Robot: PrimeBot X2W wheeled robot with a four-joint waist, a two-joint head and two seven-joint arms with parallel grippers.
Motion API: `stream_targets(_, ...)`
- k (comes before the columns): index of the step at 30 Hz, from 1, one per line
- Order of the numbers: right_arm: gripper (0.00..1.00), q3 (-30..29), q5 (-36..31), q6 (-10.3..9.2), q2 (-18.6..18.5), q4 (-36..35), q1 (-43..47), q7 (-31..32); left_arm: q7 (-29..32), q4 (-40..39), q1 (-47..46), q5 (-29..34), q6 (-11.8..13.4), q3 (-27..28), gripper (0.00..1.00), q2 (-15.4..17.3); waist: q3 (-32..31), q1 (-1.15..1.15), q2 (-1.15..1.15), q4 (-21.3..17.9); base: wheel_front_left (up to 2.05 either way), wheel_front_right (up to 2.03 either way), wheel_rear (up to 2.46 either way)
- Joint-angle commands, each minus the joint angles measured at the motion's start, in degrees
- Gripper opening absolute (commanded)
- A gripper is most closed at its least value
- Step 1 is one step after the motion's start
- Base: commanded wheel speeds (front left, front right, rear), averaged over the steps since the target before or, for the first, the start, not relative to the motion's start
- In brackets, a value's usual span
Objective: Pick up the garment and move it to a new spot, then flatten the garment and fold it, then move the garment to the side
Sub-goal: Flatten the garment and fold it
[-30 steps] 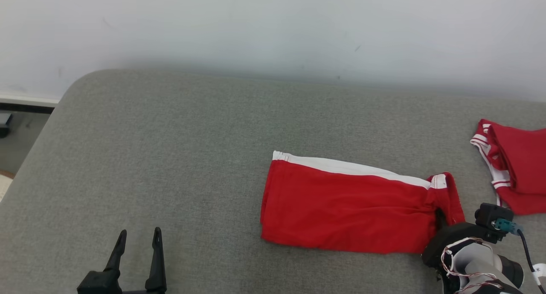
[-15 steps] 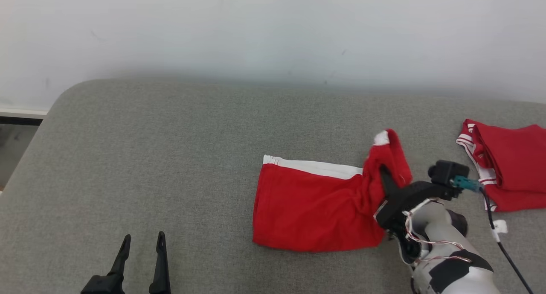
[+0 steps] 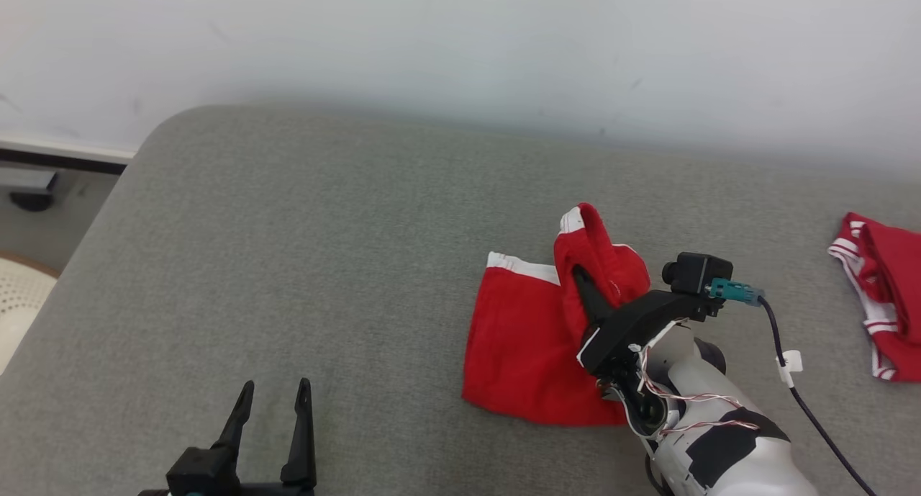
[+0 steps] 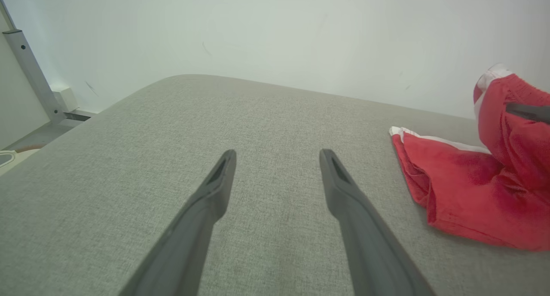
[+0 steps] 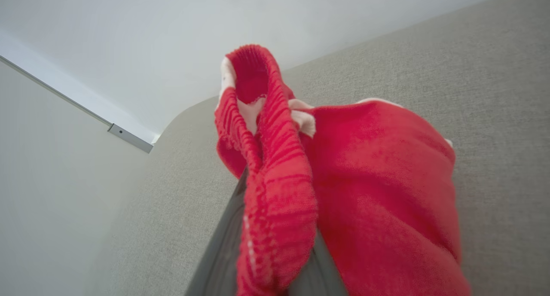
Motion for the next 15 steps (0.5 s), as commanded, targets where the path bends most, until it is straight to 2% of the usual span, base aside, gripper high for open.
stream_targets(1, 0.0, 1.7, 1.8, -0.18, 0.1, 0.8, -0.8, -0.8, -0.2, 0.3, -1.1, -0.7, 0.3, -0.7, 1.0, 0.0, 1.3, 0.0, -0.01, 2.4, 0.0, 0.0, 0.0)
stream_targets(11, 0.0, 12.5, 9.7, -0.17, 0.1, 7.1, -4.2, -6.2, -0.2, 1.0, -4.1, -2.2, 0.8, -4.6, 1.0, 0.0, 3.4, 0.0, -0.01, 6.2, 0.0, 0.0, 0.0)
stream_targets(15, 0.0, 16.0, 8.7, -0.17, 0.1, 10.1, -5.4, -8.6, -0.2, 1.3, -4.3, -2.5, 0.9, -5.0, 1.0, 0.0, 3.5, 0.0, -0.01, 6.4, 0.0, 0.0, 0.0)
